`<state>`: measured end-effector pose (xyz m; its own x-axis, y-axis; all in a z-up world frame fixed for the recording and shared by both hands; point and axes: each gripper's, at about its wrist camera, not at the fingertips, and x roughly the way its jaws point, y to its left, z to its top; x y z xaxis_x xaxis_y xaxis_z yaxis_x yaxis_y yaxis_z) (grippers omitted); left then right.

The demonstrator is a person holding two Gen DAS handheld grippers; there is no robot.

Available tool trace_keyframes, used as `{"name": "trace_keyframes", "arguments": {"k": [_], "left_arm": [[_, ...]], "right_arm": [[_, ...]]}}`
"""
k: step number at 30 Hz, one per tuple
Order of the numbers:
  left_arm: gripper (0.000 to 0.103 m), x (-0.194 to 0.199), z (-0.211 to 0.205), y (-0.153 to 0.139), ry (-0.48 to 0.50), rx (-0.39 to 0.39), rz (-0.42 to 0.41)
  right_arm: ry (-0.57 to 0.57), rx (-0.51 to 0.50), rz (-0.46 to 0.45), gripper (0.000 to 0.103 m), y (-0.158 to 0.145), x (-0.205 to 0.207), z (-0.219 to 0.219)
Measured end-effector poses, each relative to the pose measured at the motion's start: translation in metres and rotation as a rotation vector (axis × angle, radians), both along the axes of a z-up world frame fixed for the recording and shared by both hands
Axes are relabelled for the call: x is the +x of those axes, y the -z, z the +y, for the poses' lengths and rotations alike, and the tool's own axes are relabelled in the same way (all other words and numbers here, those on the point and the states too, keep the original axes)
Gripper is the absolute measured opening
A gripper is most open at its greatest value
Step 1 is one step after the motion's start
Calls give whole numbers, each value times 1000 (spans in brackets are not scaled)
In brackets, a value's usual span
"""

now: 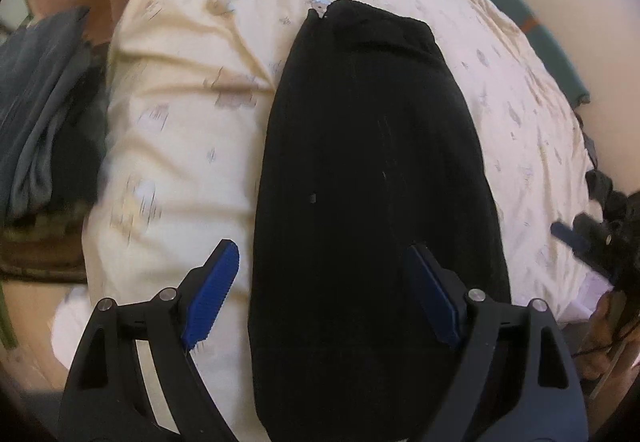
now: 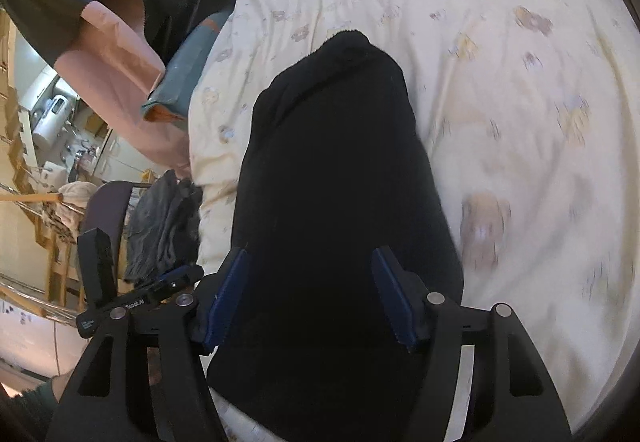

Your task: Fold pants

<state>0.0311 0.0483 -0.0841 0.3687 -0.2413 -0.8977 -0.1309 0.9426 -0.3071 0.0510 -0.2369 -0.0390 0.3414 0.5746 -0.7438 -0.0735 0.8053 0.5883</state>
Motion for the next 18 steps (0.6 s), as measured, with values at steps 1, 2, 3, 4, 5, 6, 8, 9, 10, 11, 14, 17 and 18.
{"name": "trace_keyframes", "arguments": {"k": [1,2,3,4,5,6,8,9,10,11,14,17,18], "left_arm": [[83,-9,0,0,-6,-3,2],[83,-20,0,0,-18,-2,5],[83,-26,2,1,-25,-7,8],[83,-34,3,3,-33,-17,13],[83,-40,4,4,-40,-19,19],[83,-47,5,7,-50,-18,29],[83,-57,8,13,-76,-35,47],[83,-62,11,15,-93,-48,54],[83,-66,14,16,-116,-56,54],[83,-69,16,16,-130,-55,49],[83,-75,18,13,-164,-47,30],[83,-81,17,15,-175,-31,27],[83,-82,16,17,-175,-30,34]], "right_arm": [[6,-1,9,68,1,-9,0],[12,-2,17,68,2,-15,-1],[24,0,30,68,4,-25,-2],[31,4,42,68,7,-33,-4],[35,6,53,68,10,-39,-5],[41,11,67,69,13,-45,-7],[60,45,90,71,20,-56,-12],[72,65,103,72,24,-62,-14],[82,77,114,72,28,-68,-16],[88,79,122,72,30,-72,-17],[130,67,171,72,42,-81,-22],[166,16,178,72,44,-81,-27],[171,1,177,73,44,-83,-28]]}}
